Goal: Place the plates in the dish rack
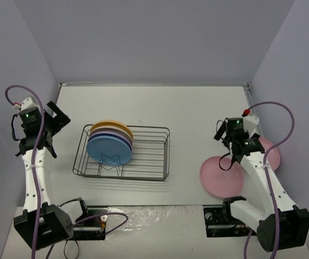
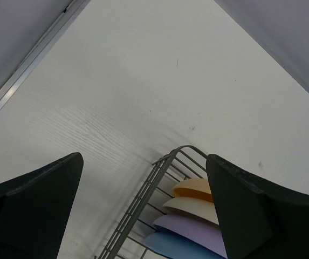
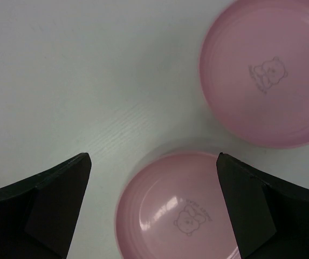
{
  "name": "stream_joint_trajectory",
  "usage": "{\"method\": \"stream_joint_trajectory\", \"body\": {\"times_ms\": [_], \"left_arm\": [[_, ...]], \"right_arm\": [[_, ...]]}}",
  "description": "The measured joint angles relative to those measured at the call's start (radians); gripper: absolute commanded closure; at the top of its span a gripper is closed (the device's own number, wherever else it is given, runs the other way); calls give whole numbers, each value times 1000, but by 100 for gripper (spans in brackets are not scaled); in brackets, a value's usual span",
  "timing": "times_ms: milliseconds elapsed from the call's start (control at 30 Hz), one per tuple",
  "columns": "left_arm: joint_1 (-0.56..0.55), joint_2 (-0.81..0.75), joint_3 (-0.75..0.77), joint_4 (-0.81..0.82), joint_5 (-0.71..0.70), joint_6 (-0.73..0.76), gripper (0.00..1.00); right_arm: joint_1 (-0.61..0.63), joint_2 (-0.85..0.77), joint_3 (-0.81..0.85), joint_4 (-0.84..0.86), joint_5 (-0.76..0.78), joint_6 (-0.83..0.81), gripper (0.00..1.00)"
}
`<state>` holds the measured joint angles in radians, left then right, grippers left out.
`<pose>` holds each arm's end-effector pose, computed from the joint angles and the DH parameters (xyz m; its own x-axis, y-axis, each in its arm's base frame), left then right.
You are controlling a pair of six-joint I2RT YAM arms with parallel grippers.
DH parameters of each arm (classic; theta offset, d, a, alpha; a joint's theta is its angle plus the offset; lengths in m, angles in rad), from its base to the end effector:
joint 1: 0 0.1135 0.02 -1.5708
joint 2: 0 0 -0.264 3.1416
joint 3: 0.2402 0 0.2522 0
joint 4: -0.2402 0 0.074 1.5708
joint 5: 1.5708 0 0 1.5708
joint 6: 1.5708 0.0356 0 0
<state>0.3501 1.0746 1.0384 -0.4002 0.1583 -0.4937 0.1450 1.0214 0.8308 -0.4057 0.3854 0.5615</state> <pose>0.2276 0.0771 0.3506 -0.2527 -0.5905 -0.7665 -0.3682 0.7913 -0.4881 0.2222 0.0189 0.2911 -0.3778 0.4435 -0.8128 0.4431 0.8574 0.2619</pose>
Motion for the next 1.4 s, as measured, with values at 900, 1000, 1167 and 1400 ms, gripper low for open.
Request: {"method": "stream_joint_trajectory", "body": {"times_ms": [900, 1000, 1167, 1400], "left_arm": [[1, -5, -5, 1, 10, -7, 3], [1, -5, -5, 1, 9, -8, 3], [1, -5, -5, 1, 9, -8, 3], [0, -5, -5, 1, 9, -8, 3]], "right_arm": [[97, 449, -124, 204, -164, 94, 61], [118, 443, -124, 200, -157, 114, 63], [187, 373, -127, 157, -154, 156, 69], [191, 283, -175, 107, -127, 210, 71]]}}
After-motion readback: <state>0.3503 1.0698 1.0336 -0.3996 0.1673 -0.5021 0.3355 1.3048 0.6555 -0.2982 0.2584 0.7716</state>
